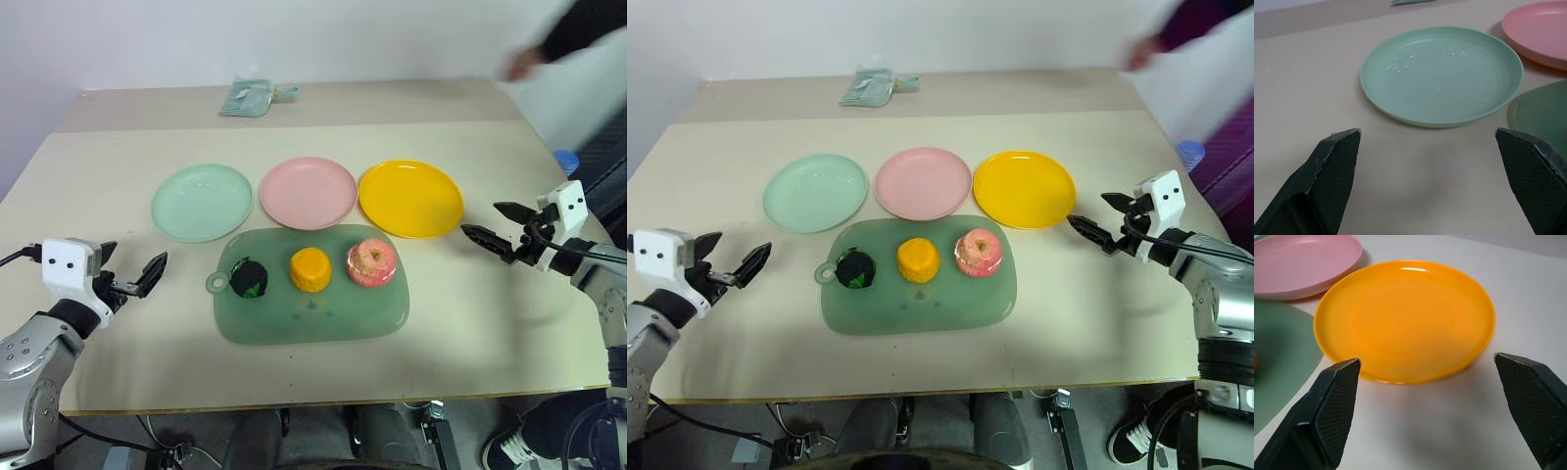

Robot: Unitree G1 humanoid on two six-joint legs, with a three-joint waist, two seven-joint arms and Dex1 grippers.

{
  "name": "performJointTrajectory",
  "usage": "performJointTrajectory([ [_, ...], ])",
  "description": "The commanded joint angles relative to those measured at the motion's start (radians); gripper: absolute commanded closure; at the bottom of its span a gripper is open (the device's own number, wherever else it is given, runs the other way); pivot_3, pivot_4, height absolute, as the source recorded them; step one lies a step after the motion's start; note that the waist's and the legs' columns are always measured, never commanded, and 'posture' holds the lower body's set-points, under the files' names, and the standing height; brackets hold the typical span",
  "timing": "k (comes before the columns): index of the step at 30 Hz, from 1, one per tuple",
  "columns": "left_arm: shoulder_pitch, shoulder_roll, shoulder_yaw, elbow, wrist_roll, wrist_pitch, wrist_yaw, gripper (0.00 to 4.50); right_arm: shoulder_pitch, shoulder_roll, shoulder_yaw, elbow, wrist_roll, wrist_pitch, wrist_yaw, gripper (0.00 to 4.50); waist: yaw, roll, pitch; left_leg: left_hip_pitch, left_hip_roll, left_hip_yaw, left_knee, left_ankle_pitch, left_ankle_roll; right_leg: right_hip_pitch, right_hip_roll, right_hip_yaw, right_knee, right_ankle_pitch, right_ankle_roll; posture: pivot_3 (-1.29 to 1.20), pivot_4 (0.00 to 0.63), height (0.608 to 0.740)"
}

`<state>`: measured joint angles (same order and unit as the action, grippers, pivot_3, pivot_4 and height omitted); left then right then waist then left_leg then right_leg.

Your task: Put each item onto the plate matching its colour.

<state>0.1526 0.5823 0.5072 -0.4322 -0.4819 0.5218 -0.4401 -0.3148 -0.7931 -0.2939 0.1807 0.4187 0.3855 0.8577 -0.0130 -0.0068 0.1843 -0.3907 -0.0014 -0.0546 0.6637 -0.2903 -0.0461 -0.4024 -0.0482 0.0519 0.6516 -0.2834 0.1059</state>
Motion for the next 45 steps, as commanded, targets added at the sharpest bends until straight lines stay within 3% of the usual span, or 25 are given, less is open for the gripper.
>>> performJointTrajectory([
  [1,-0.02,0.007,0.003,0.013,0.005,-0.015,-0.002,0.0,-0.007,0.019,-0.016,-0.061,-0.005,-0.015,-0.047,0.04,0.0,0.0,0.0,0.0,0.0,0.0,0.0,0.0,0.0,0.0,0.0,0.0,0.0,0.0,0.0,0.0,0.15,0.74],
  [11,-0.15,-0.002,-0.066,0.117,0.009,-0.029,-0.017,0.0,0.052,0.063,-0.053,-0.198,-0.002,0.02,-0.177,0.04,0.001,0.0,0.0,0.0,0.0,0.0,0.0,0.0,0.0,0.0,0.0,0.0,0.0,0.0,0.0,0.0,0.15,0.74],
  [20,-0.295,0.019,-0.148,0.121,-0.115,0.023,-0.182,0.0,0.186,-0.006,-0.091,-0.422,0.155,0.167,-0.047,0.04,0.002,0.0,0.0,0.0,0.0,-0.001,0.0,0.0,0.0,0.0,0.0,0.0,0.001,0.0,0.0,0.0,0.15,0.74],
  [23,-0.309,0.079,-0.235,0.09,-0.134,0.045,-0.308,0.0,0.239,-0.044,-0.078,-0.501,0.202,0.215,0.01,0.04,0.0,0.0,0.0,0.0,0.0,-0.001,0.0,0.0,0.0,0.0,0.001,0.0,0.001,0.0,0.0,0.0,0.15,0.74],
  [27,-0.33,0.183,-0.424,0.083,-0.043,0.019,-0.452,0.0,0.318,-0.079,-0.064,-0.603,0.232,0.236,0.072,0.04,0.0,0.0,0.0,0.0,0.0,-0.001,0.0,0.0,0.0,0.0,0.001,0.0,0.001,0.0,0.0,0.0,0.15,0.74],
  [33,-0.413,0.202,-0.613,0.195,0.146,-0.027,-0.458,0.0,0.336,-0.053,-0.069,-0.647,0.242,0.234,0.049,0.04,0.001,0.0,0.0,0.0,-0.001,-0.001,0.001,0.0,0.0,0.001,0.002,0.0,0.0,0.0,0.0,0.0,0.15,0.74],
  [36,-0.426,0.184,-0.625,0.218,0.161,-0.032,-0.459,0.84,0.347,-0.045,-0.069,-0.658,0.242,0.228,0.043,0.0,0.001,0.0,0.0,0.0,-0.001,-0.001,0.001,0.0,0.0,0.001,0.002,0.0,0.0,0.0,0.0,0.0,0.15,0.74],
  [40,-0.434,0.157,-0.54,0.225,0.097,-0.003,-0.446,2.59,0.351,-0.044,-0.074,-0.655,0.239,0.216,0.042,0.0,0.001,0.0,0.0,0.0,-0.001,-0.002,0.001,0.0,0.0,0.001,0.002,0.0,0.001,0.0,0.0,0.0,0.15,0.74],
  [43,-0.457,0.124,-0.414,0.277,0.048,0.01,-0.38,2.59,0.339,-0.048,-0.075,-0.652,0.242,0.209,0.044,0.0,0.001,0.0,0.0,0.0,0.0,-0.002,0.001,0.0,0.0,0.001,0.002,0.0,0.001,0.0,0.0,0.0,0.15,0.74],
  [45,-0.498,0.113,-0.373,0.37,0.109,-0.026,-0.283,2.59,0.315,-0.047,-0.066,-0.652,0.248,0.206,0.042,0.0,0.001,0.0,0.0,0.0,0.0,-0.002,0.001,0.0,0.0,0.001,0.002,-0.001,0.001,0.0,0.0,0.0,0.15,0.74],
])
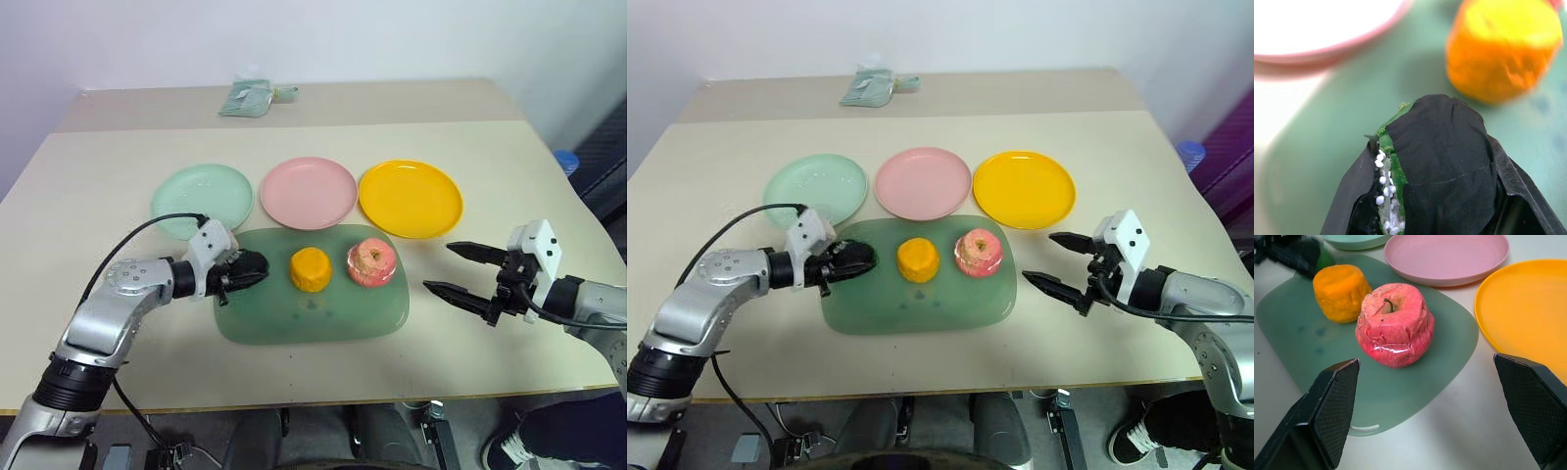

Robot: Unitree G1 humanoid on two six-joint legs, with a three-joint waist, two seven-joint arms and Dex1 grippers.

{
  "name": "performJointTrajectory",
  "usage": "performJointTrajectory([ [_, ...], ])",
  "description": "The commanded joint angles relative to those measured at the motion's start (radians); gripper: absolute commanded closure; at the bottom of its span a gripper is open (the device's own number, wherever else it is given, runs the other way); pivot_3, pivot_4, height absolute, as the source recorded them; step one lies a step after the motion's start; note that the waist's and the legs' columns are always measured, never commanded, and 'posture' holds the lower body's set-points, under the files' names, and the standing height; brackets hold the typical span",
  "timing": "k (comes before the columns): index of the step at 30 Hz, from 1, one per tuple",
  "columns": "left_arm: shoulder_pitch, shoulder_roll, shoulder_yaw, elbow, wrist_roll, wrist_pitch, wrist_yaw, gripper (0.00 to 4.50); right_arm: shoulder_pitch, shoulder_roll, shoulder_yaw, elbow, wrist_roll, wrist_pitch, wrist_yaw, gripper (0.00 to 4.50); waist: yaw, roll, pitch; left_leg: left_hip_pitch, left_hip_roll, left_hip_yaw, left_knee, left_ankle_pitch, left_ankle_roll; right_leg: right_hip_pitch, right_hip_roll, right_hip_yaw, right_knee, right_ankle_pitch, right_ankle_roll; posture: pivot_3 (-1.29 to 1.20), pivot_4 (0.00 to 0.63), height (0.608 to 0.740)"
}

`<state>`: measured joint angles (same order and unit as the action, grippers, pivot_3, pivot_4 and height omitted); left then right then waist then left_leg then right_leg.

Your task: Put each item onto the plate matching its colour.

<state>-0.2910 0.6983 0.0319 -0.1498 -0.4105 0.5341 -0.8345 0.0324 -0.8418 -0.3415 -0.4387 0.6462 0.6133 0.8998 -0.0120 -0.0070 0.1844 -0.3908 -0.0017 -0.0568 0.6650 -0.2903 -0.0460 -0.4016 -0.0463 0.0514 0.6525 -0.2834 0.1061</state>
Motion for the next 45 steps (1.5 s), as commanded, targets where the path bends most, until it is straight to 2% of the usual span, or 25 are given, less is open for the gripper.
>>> performJointTrajectory([
  [1,-0.078,-0.007,0.106,0.133,0.072,-0.047,0.157,2.59,-0.046,0.002,-0.011,-0.032,0.023,-0.023,0.0,0.0,0.0,0.0,0.0,0.0,0.0,0.0,0.0,0.0,0.0,0.0,0.0,0.0,0.0,0.0,0.0,0.0,0.15,0.74],
  [4,-0.163,-0.035,0.104,0.272,0.146,-0.059,0.276,2.59,-0.101,0.013,0.034,-0.034,0.018,-0.027,-0.01,0.0,0.0,0.0,0.0,0.0,-0.001,0.0,0.001,0.0,0.0,0.0,0.0,0.0,0.001,0.0,0.0,0.0,0.15,0.74],
  [8,-0.29,-0.107,0.125,0.464,0.173,-0.064,0.382,1.19,-0.25,0.076,0.168,-0.051,0.01,0.019,-0.074,0.0,0.0,-0.001,0.0,-0.001,-0.001,-0.001,0.002,0.0,0.0,0.0,0.0,-0.001,0.001,0.0,0.0,0.0,0.15,0.74],
  [10,-0.317,-0.121,0.125,0.501,0.181,-0.089,0.388,0.06,-0.314,0.102,0.242,-0.061,-0.015,0.051,-0.114,0.0,-0.002,-0.001,0.0,-0.001,-0.001,-0.001,0.002,0.0,0.0,-0.002,0.0,-0.001,0.002,0.0,0.0,0.0,0.15,0.74],
  [15,-0.301,-0.109,0.183,0.461,0.151,-0.183,0.355,0.06,-0.453,0.2,0.449,-0.087,-0.148,0.083,-0.235,0.0,-0.006,-0.001,0.0,-0.004,-0.001,-0.001,0.001,0.001,-0.001,-0.006,-0.001,-0.001,0.003,0.0,0.0,0.0,0.15,0.74],
  [18,-0.148,-0.065,0.25,0.268,0.058,-0.245,0.202,0.06,-0.515,0.286,0.554,-0.061,-0.183,0.172,-0.307,0.0,-0.012,-0.001,0.0,-0.005,-0.001,0.0,0.001,0.001,-0.002,-0.008,-0.001,0.0,0.003,0.0,0.0,0.0,0.15,0.74],
  [24,0.201,0.036,0.249,-0.09,-0.05,-0.219,-0.027,0.06,-0.532,0.312,0.66,-0.03,-0.238,0.25,-0.32,0.0,0.002,-0.002,-0.001,-0.007,0.0,-0.001,0.001,0.001,-0.002,-0.009,-0.005,-0.001,0.002,0.0,0.0,0.0,0.15,0.74],
  [27,0.341,0.077,0.222,-0.204,-0.044,-0.219,-0.087,0.06,-0.545,0.34,0.682,-0.004,-0.248,0.281,-0.325,0.0,0.002,-0.002,-0.001,-0.006,-0.001,-0.001,0.001,0.001,-0.002,-0.007,-0.006,-0.001,0.002,0.0,0.0,0.0,0.15,0.74],
  [30,0.41,0.074,0.218,-0.26,-0.05,-0.218,-0.091,0.06,-0.558,0.362,0.702,0.03,-0.273,0.297,-0.334,0.0,0.0,-0.002,-0.001,-0.004,0.0,-0.002,0.0,0.001,-0.001,-0.006,-0.005,-0.001,0.002,0.0,0.0,0.0,0.15,0.74],
  [33,0.449,0.062,0.22,-0.287,-0.059,-0.223,-0.096,0.0,-0.57,0.384,0.695,0.039,-0.281,0.306,-0.341,0.85,-0.002,-0.002,-0.001,-0.003,0.0,-0.002,0.0,0.001,-0.001,-0.005,-0.005,-0.001,0.002,0.0,0.0,0.0,0.15,0.74],
  [34,0.462,0.059,0.214,-0.294,-0.056,-0.229,-0.098,0.0,-0.578,0.403,0.669,0.03,-0.262,0.32,-0.346,1.37,-0.003,-0.002,-0.001,-0.003,0.0,-0.001,0.0,0.0,-0.001,-0.005,-0.005,-0.001,0.002,0.0,0.0,0.0,0.15,0.74],
  [36,0.487,0.053,0.198,-0.311,-0.049,-0.239,-0.104,0.0,-0.598,0.438,0.604,0.009,-0.222,0.353,-0.361,2.06,-0.005,-0.002,-0.001,-0.003,0.0,-0.001,0.0,0.0,-0.001,-0.005,-0.004,-0.001,0.002,0.0,0.0,0.0,0.15,0.74],
  [41,0.515,0.017,0.132,-0.353,-0.032,-0.257,-0.091,0.0,-0.688,0.473,0.423,0.039,-0.173,0.407,-0.414,2.12,-0.002,-0.001,0.0,-0.003,0.0,-0.001,0.0,0.0,-0.001,-0.005,-0.004,-0.001,0.002,0.0,0.0,0.0,0.15,0.74],
  [45,0.514,-0.009,0.075,-0.372,-0.025,-0.27,-0.09,0.0,-0.798,0.448,0.311,0.231,-0.238,0.397,-0.508,2.12,-0.003,-0.001,-0.001,-0.003,-0.001,-0.001,0.0,0.0,-0.001,-0.005,-0.004,-0.001,0.002,0.0,0.0,0.0,0.15,0.74],
])
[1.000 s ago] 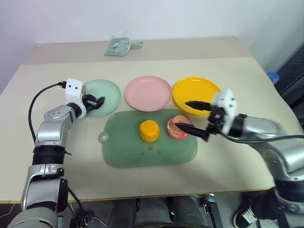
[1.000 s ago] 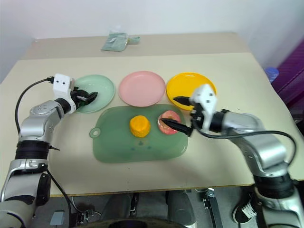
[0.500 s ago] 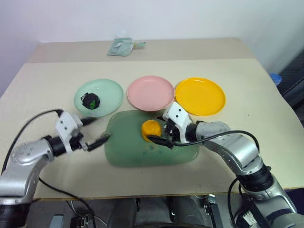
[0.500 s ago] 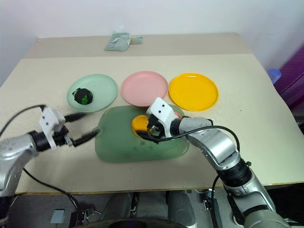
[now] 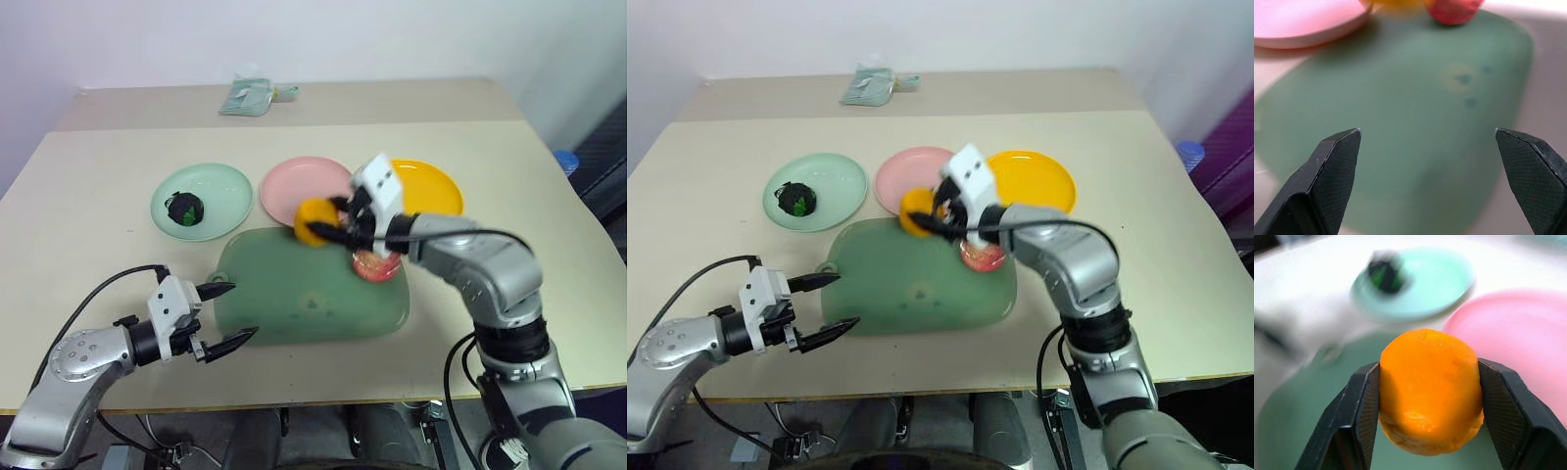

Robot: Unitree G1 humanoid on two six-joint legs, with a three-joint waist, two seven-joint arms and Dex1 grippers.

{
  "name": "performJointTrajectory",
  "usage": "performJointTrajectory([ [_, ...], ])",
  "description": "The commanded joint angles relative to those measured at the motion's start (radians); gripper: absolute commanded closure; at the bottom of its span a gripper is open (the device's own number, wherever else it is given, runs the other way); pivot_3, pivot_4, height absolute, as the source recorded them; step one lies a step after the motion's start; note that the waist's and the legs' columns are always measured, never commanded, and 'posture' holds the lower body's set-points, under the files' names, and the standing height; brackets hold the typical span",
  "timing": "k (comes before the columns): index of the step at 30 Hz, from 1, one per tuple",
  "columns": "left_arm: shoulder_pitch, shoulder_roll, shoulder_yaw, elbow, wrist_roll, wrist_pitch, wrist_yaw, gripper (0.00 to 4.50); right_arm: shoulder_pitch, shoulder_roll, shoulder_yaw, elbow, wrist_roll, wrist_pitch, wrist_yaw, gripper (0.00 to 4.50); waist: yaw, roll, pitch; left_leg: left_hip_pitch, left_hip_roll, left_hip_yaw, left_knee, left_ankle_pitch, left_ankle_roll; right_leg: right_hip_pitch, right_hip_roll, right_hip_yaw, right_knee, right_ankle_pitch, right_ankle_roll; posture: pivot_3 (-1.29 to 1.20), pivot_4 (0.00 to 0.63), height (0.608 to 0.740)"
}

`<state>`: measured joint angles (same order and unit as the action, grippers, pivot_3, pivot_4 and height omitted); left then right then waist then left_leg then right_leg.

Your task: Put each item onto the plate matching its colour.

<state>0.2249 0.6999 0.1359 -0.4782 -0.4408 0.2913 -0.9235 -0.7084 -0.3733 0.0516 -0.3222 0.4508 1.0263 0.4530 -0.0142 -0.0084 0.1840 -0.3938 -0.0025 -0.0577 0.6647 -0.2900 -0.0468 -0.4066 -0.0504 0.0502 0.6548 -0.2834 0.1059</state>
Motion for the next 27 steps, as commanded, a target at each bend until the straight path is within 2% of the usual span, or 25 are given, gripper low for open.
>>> performJointTrajectory([
  [1,-0.003,-0.017,-0.045,-0.049,0.009,-0.03,0.0,0.0,-0.068,-0.045,-0.078,0.183,-0.08,-0.042,-0.073,2.12,0.0,0.0,0.0,0.0,0.0,0.0,0.0,0.0,0.0,0.0,0.0,0.0,0.0,0.0,0.0,0.0,0.15,0.74],
  [3,-0.011,-0.027,-0.07,-0.05,0.018,-0.034,0.007,0.0,-0.078,-0.086,-0.05,0.301,-0.148,-0.113,-0.078,2.12,0.001,0.0,0.0,0.0,-0.001,0.0,0.0,0.0,0.0,0.0,0.0,0.0,0.0,0.0,0.0,0.0,0.15,0.74],
  [7,-0.03,-0.044,-0.108,-0.057,0.032,-0.031,0.029,0.0,-0.104,-0.095,-0.044,0.526,-0.216,-0.262,-0.068,2.12,-0.006,0.001,0.0,0.0,-0.001,0.003,-0.001,0.0,0.0,0.0,0.001,0.001,-0.001,0.0,0.0,0.0,0.15,0.74],
  [9,-0.036,-0.045,-0.112,-0.064,0.032,-0.026,0.038,0.0,-0.104,-0.1,-0.046,0.549,-0.229,-0.331,-0.037,1.08,-0.011,0.002,0.001,0.0,0.0,0.003,-0.001,0.0,0.0,-0.001,0.002,0.002,0.0,0.0,0.0,0.0,0.15,0.74],
  [10,-0.037,-0.043,-0.111,-0.069,0.03,-0.021,0.043,0.0,-0.096,-0.107,-0.046,0.52,-0.222,-0.356,-0.007,0.75,-0.016,0.003,0.002,0.0,0.0,0.004,-0.001,0.0,0.0,-0.002,0.003,0.002,0.0,0.0,0.0,0.0,0.15,0.74],
  [11,-0.038,-0.04,-0.107,-0.074,0.028,-0.017,0.047,0.0,-0.085,-0.113,-0.047,0.484,-0.213,-0.377,0.023,0.21,-0.02,0.003,0.002,0.0,0.0,0.004,-0.002,0.0,0.0,-0.003,0.003,0.003,0.0,0.0,0.0,0.0,0.15,0.74],
  [12,-0.038,-0.036,-0.103,-0.078,0.025,-0.011,0.051,0.0,-0.074,-0.12,-0.051,0.447,-0.201,-0.388,0.052,0.05,-0.023,0.003,0.002,0.0,0.0,0.003,-0.002,0.0,0.0,-0.002,0.003,0.003,0.0,0.0,0.0,0.0,0.15,0.74],
  [17,-0.045,-0.023,-0.084,-0.094,0.009,0.016,0.064,0.0,0.111,-0.237,-0.139,0.152,0.019,-0.356,0.339,0.05,-0.014,0.003,0.002,0.0,0.002,0.001,-0.002,0.0,0.001,0.0,0.002,0.001,-0.001,0.0,0.0,0.0,0.15,0.74],
  [20,-0.058,-0.015,-0.08,-0.09,0.001,0.025,0.062,0.0,0.253,-0.345,-0.103,0.027,0.046,-0.361,0.469,0.05,-0.001,0.003,0.002,0.001,0.002,0.001,-0.001,-0.001,0.002,0.002,0.002,0.001,-0.003,0.0,0.0,0.0,0.15,0.74],
  [23,-0.075,-0.009,-0.076,-0.08,-0.005,0.03,0.054,0.0,0.328,-0.381,-0.042,-0.006,0.026,-0.35,0.49,0.05,-0.001,0.003,0.001,0.002,0.001,0.001,-0.001,-0.001,0.002,0.004,0.002,0.001,-0.003,0.0,0.0,0.0,0.15,0.74],
  [27,-0.087,-0.005,-0.073,-0.07,-0.008,0.031,0.044,0.0,0.334,-0.372,0.055,0.067,-0.096,-0.394,0.436,0.05,-0.007,0.004,0.001,0.003,0.001,0.002,-0.001,-0.001,0.002,0.003,0.004,0.002,-0.002,0.0,0.0,0.0,0.15,0.74],
])
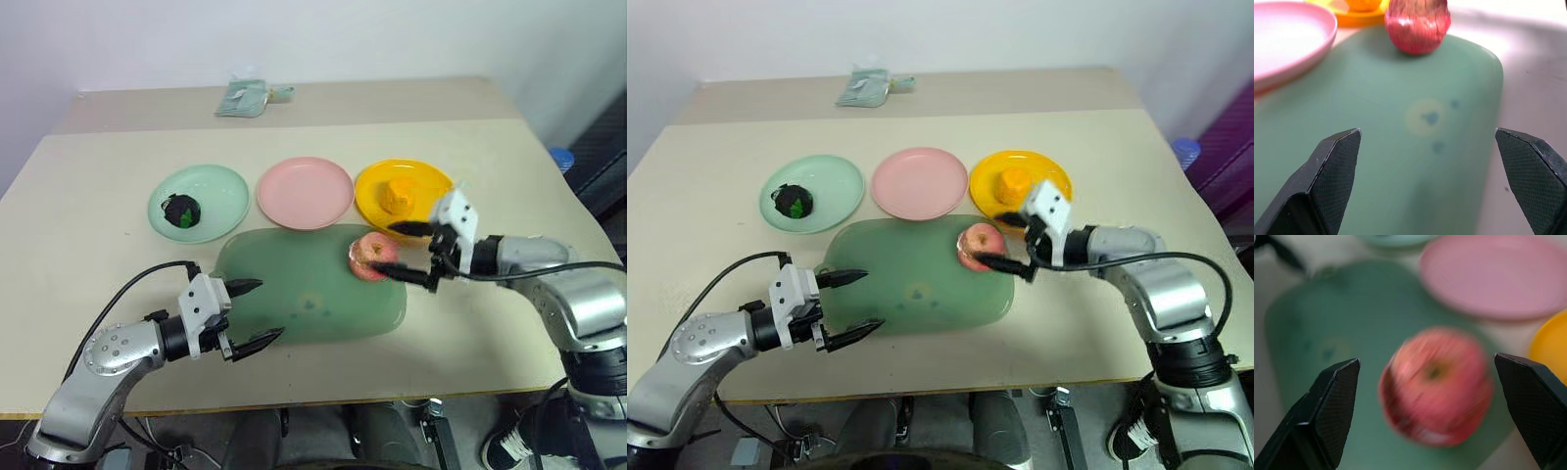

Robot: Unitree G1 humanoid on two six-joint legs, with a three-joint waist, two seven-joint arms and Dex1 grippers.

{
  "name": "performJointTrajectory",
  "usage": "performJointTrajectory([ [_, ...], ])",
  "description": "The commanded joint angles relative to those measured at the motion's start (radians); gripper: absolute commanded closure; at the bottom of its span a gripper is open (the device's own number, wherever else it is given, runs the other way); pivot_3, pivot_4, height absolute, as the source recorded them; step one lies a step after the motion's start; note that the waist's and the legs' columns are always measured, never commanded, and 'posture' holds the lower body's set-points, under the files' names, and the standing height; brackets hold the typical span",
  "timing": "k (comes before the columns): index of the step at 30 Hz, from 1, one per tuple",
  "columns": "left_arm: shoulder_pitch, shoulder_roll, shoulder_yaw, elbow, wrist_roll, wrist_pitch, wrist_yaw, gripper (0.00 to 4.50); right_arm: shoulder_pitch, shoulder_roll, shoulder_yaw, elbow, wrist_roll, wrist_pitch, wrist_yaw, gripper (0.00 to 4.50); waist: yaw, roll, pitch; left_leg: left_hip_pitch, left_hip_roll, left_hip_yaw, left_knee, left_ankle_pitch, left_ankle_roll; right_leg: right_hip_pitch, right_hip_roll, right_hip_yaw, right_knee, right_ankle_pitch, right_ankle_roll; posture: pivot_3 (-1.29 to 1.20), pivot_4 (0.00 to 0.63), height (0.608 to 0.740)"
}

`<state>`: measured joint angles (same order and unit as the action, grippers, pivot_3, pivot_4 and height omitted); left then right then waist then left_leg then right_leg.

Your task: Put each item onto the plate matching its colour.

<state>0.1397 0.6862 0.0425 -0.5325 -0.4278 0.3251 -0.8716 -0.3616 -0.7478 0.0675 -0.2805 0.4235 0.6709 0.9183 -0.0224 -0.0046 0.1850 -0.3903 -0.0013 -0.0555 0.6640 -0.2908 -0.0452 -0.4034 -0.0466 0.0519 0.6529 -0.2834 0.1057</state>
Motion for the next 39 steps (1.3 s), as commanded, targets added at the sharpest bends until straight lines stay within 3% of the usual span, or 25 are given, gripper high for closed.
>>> performJointTrajectory([
  [1,-0.002,0.008,0.021,-0.017,-0.021,-0.001,-0.007,0.0,-0.014,0.006,0.044,0.036,-0.081,-0.046,-0.036,0.28,0.003,0.0,0.0,0.0,0.0,0.0,0.0,0.0,0.0,0.0,0.0,0.0,0.0,0.0,0.0,0.0,0.15,0.74],
  [4,0.022,0.009,0.059,-0.016,-0.028,0.001,0.005,0.0,-0.035,0.046,0.016,0.009,-0.055,-0.047,-0.061,1.31,0.006,-0.001,0.0,-0.001,0.0,0.0,0.0,0.0,0.0,0.0,-0.001,0.0,0.0,0.0,0.0,0.0,0.15,0.74],
  [6,0.038,0.004,0.082,-0.015,-0.027,0.001,0.019,0.0,-0.055,0.076,-0.001,-0.003,-0.037,-0.043,-0.081,1.6,0.006,0.0,0.0,-0.001,0.0,-0.001,0.0,0.0,0.0,0.0,-0.001,0.0,0.0,0.0,0.0,0.0,0.15,0.74],
  [9,0.065,-0.016,0.149,0.015,-0.024,-0.008,0.065,0.0,-0.151,0.185,-0.005,0.04,-0.04,-0.002,-0.188,1.6,-0.002,0.0,0.0,-0.001,0.0,0.0,0.0,0.0,0.0,-0.001,0.0,0.0,0.0,0.0,0.0,0.0,0.15,0.74],
  [13,0.098,-0.038,0.248,0.074,-0.022,-0.036,0.105,0.0,-0.35,0.41,-0.001,0.253,-0.084,0.093,-0.402,1.6,-0.015,0.0,0.0,-0.001,0.0,-0.001,0.0,0.0,0.0,-0.002,0.0,0.0,0.002,0.0,0.0,0.0,0.15,0.74],
  [18,0.119,-0.048,0.271,0.087,-0.007,-0.058,0.122,0.0,-0.498,0.533,0.046,0.544,-0.181,-0.014,-0.466,1.6,-0.011,-0.001,0.0,-0.002,0.0,-0.002,-0.001,0.001,-0.001,-0.003,-0.002,-0.001,0.001,0.0,-0.001,0.0,0.15,0.74],
  [20,0.121,-0.061,0.267,0.062,-0.005,-0.053,0.146,0.0,-0.533,0.543,0.038,0.626,-0.204,-0.073,-0.469,0.57,-0.007,-0.001,0.0,-0.003,-0.002,-0.001,-0.001,0.0,-0.001,-0.003,-0.004,-0.001,0.001,0.0,0.0,0.0,0.15,0.74],
  [22,0.125,-0.078,0.276,0.041,-0.006,-0.05,0.17,0.0,-0.543,0.531,0.027,0.635,-0.214,-0.127,-0.452,0.09,-0.004,-0.001,0.0,-0.003,-0.002,0.0,-0.001,0.0,-0.001,-0.004,-0.006,-0.001,0.0,0.0,0.0,0.0,0.15,0.74],
  [26,0.134,-0.115,0.32,0.018,-0.008,-0.042,0.241,0.0,-0.468,0.41,-0.032,0.502,-0.174,-0.182,-0.332,0.09,0.004,0.0,0.0,-0.003,-0.001,0.0,-0.001,0.0,-0.001,-0.004,-0.004,-0.001,0.001,0.0,0.0,0.0,0.15,0.74],
  [30,0.137,-0.114,0.415,0.102,0.05,-0.037,0.334,0.0,-0.291,0.209,-0.177,0.365,-0.077,-0.202,-0.165,0.09,0.013,-0.001,0.0,-0.003,-0.001,-0.002,-0.001,0.0,-0.001,-0.002,-0.004,-0.002,0.0,0.0,0.0,0.0,0.15,0.74],
  [35,0.149,-0.108,0.572,0.211,0.05,-0.051,0.389,0.0,-0.041,-0.014,-0.33,0.376,-0.041,-0.196,-0.048,0.09,0.006,-0.001,0.0,-0.002,-0.002,-0.001,-0.001,0.0,0.0,0.0,-0.003,-0.002,-0.003,0.0,0.0,0.0,0.15,0.74],
  [39,0.189,-0.109,0.616,0.22,0.058,-0.056,0.385,0.0,0.086,-0.09,-0.349,0.393,-0.039,-0.219,0.034,0.09,-0.004,-0.001,0.0,0.0,0.0,0.001,-0.001,0.0,0.001,0.0,0.0,0.0,-0.002,0.0,0.0,0.0,0.15,0.74],
])
